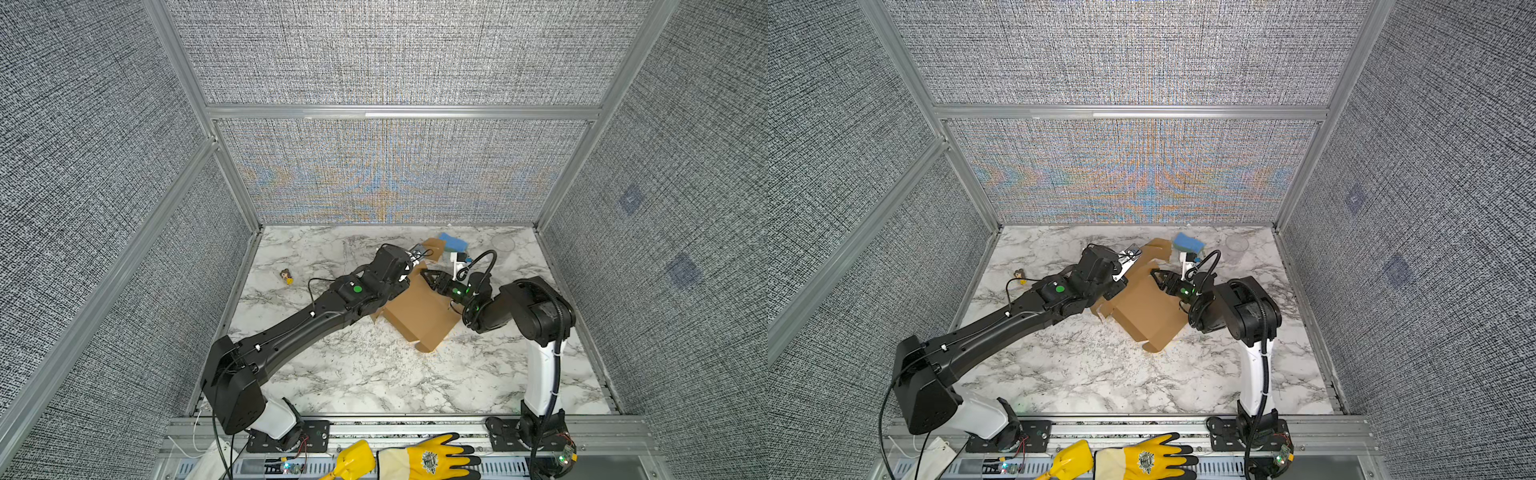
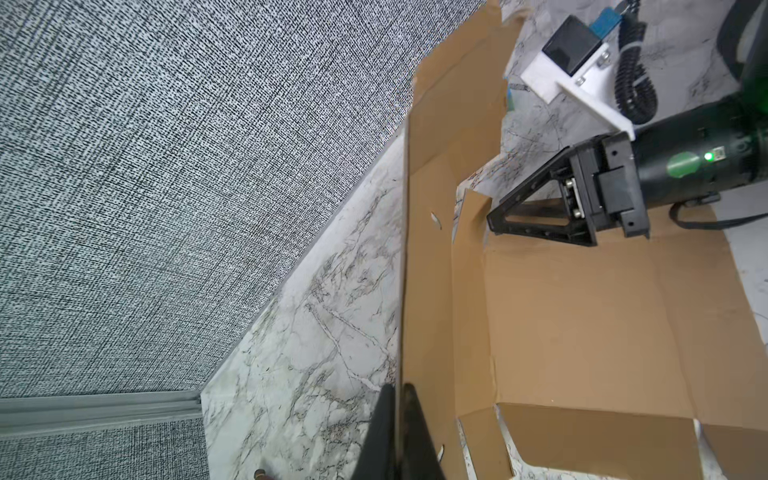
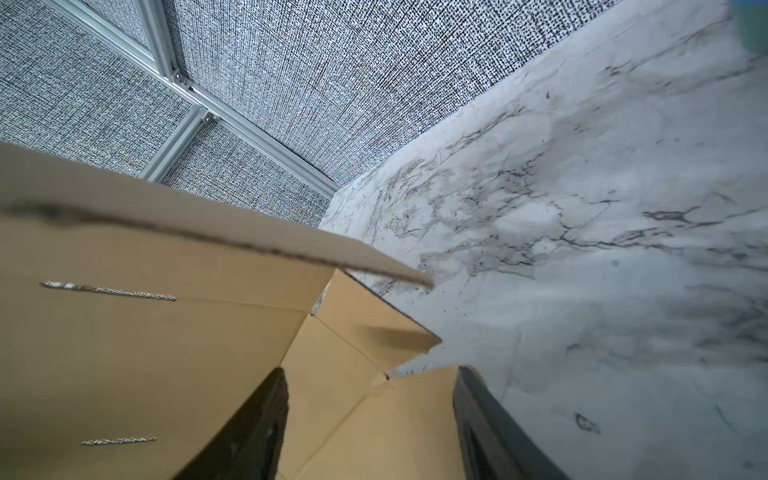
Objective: Fold the paper box
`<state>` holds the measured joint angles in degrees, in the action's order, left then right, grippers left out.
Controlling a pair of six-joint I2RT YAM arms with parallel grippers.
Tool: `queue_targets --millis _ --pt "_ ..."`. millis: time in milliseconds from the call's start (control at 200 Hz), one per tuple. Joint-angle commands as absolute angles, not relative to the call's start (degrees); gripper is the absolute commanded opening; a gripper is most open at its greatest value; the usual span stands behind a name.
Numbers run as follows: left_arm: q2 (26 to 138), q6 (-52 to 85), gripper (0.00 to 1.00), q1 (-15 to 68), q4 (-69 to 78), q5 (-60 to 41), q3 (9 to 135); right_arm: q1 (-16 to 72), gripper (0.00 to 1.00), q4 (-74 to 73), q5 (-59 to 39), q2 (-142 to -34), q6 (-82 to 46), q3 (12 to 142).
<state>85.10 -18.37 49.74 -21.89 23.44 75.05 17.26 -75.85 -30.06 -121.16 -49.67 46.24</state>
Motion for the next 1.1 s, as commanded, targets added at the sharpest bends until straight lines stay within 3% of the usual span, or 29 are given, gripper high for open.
queue_targets --millis 0,380,690,875,1090 --pt "83.79 -18.45 0.00 49.82 -18.37 22.21 73.88 17.09 0.70 -75.57 -30.96 -120.68 -52.28 46.32" --pt "83.23 -15.60 0.00 49.66 -20.53 22.86 75.85 17.67 0.72 -80.91 -30.11 -119.52 -56.89 47.05" --pt "84.30 -9.98 0.00 46.31 -23.63 20.78 79.98 18.99 0.72 -79.98 -27.98 -109.47 -46.66 39.18" --pt "83.91 -10.84 0.00 44.50 -24.28 16.65 78.43 18.40 0.71 -72.14 -29.48 -102.81 -35.35 36.81" --pt "82.87 -11.87 0.00 41.75 -26.51 10.71 76.48 15.66 0.71 -52.57 -36.05 -98.91 -23.88 42.43"
